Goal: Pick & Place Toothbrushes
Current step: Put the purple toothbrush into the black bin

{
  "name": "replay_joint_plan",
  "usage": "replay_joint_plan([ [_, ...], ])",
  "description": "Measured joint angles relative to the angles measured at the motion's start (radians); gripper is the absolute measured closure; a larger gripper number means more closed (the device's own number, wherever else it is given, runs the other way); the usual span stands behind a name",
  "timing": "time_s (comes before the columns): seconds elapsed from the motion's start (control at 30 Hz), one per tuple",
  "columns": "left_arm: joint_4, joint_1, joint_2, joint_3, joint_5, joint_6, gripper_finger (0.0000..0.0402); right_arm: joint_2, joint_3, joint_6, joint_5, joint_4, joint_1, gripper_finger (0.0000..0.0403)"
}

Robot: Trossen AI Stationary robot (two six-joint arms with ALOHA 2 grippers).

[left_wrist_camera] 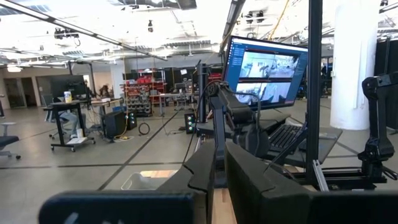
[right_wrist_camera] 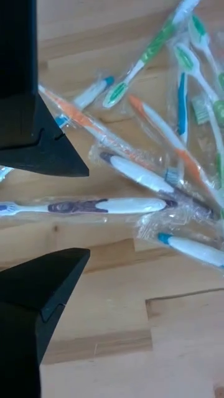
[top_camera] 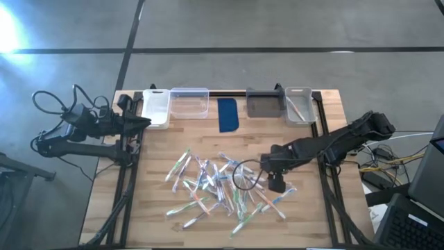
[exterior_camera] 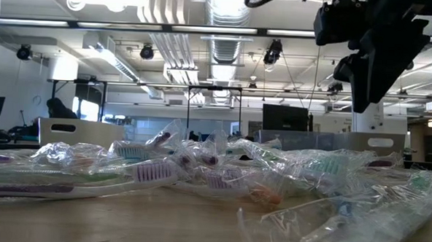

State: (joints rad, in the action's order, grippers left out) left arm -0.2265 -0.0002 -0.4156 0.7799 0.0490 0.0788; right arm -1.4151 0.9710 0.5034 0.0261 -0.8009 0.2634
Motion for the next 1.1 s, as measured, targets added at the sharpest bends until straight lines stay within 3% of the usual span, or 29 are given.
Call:
replay_joint_plan([
  [0.1, 0.000, 0.000, 0.000, 0.000, 0.000, 0.000, 0.0360, 0.000, -0.012, 0.049, 0.000, -0.001, 0.000, 0.0204],
  [0.3, 0.000, 0.000, 0.000, 0.000, 0.000, 0.000, 0.0360, 0.000, -0.022, 0.315, 0.007, -0.003, 0.000, 0.0208],
  [0.53, 0.000, 0.000, 0.000, 0.000, 0.000, 0.000, 0.0360, 0.000, -0.016, 0.869, 0.007, 0.004, 0.002, 0.0235],
  [0.7, 0.000, 0.000, 0.000, 0.000, 0.000, 0.000, 0.0360, 0.000, -0.028, 1.198, -0.086, 0.005, 0.036, 0.0254],
  [0.93, 0.000, 0.000, 0.000, 0.000, 0.000, 0.000, 0.0360, 0.000, -0.039, 1.759, -0.338, -0.003, 0.108, 0.0275],
  [1.1, 0.000, 0.000, 0.000, 0.000, 0.000, 0.000, 0.0360, -0.020, -0.026, 1.820, -0.332, -0.002, 0.115, 0.0269],
])
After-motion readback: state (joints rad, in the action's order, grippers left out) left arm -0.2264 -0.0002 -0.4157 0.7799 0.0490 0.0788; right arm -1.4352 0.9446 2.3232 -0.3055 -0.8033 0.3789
